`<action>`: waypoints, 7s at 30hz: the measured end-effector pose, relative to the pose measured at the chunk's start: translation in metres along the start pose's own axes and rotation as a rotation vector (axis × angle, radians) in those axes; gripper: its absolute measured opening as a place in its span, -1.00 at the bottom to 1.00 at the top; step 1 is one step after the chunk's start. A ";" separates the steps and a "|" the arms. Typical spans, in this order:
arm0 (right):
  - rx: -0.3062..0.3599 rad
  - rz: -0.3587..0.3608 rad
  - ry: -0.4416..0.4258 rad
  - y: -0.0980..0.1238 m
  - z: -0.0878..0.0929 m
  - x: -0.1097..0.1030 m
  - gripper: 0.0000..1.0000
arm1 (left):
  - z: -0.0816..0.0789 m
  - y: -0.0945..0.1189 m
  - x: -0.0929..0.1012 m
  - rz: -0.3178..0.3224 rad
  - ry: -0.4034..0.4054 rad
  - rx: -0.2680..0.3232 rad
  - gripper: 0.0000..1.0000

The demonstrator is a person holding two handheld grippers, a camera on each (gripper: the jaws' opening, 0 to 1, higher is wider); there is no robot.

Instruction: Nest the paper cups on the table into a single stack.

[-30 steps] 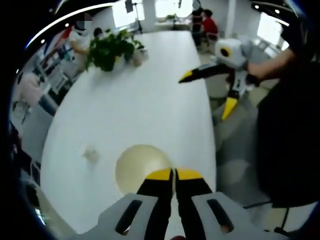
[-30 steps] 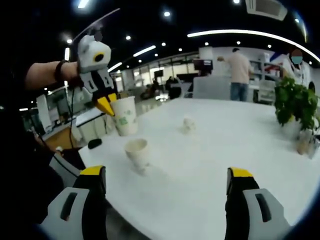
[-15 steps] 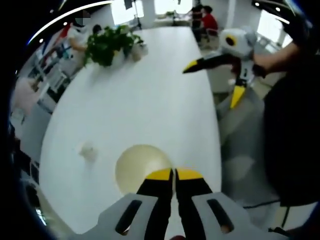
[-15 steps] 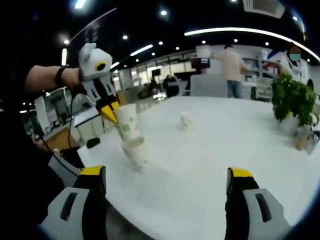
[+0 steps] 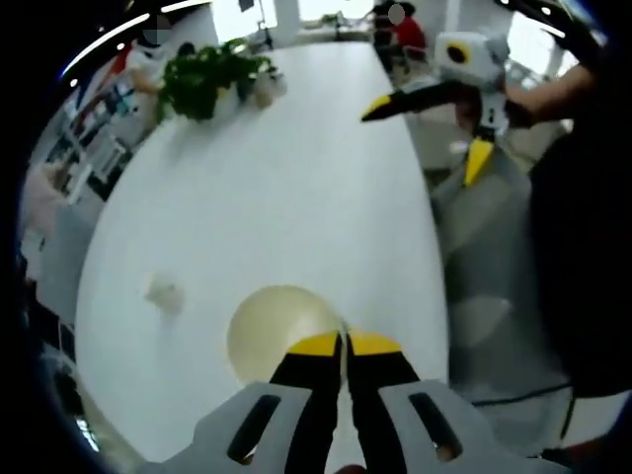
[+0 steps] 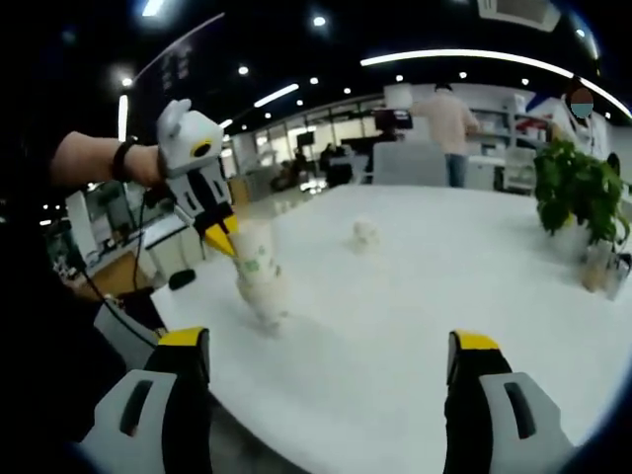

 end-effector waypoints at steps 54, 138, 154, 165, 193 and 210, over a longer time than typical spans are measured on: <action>-0.015 -0.032 0.027 -0.006 -0.006 0.004 0.96 | 0.012 0.001 0.005 -0.054 0.176 0.133 -0.68; -0.021 -0.008 0.275 -0.086 -0.156 0.058 1.00 | 0.117 0.037 0.031 -0.385 0.613 0.493 0.97; -0.087 -0.038 0.326 -0.159 -0.173 0.078 0.99 | 0.119 0.025 0.031 -0.386 0.675 0.468 0.96; -0.130 -0.096 0.372 -0.216 -0.184 0.084 0.98 | 0.118 0.025 0.036 -0.391 0.689 0.472 0.96; -0.229 -0.159 0.372 -0.309 -0.192 0.109 0.79 | 0.114 0.025 0.044 -0.443 0.791 0.502 0.95; -0.272 -0.162 0.386 -0.343 -0.191 0.108 0.50 | 0.116 0.019 0.048 -0.444 0.835 0.493 0.95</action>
Point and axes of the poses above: the point that each gripper's makers call its tool centre point, and the gripper's own axes: y roughly backward along the fingers, x roughly to its right, z roughly out of its underside, the point moved 10 cm from there along y, roughly backward along the fingers, and after that the axes turned 11 degrees about -x, right-handed, at the moved point
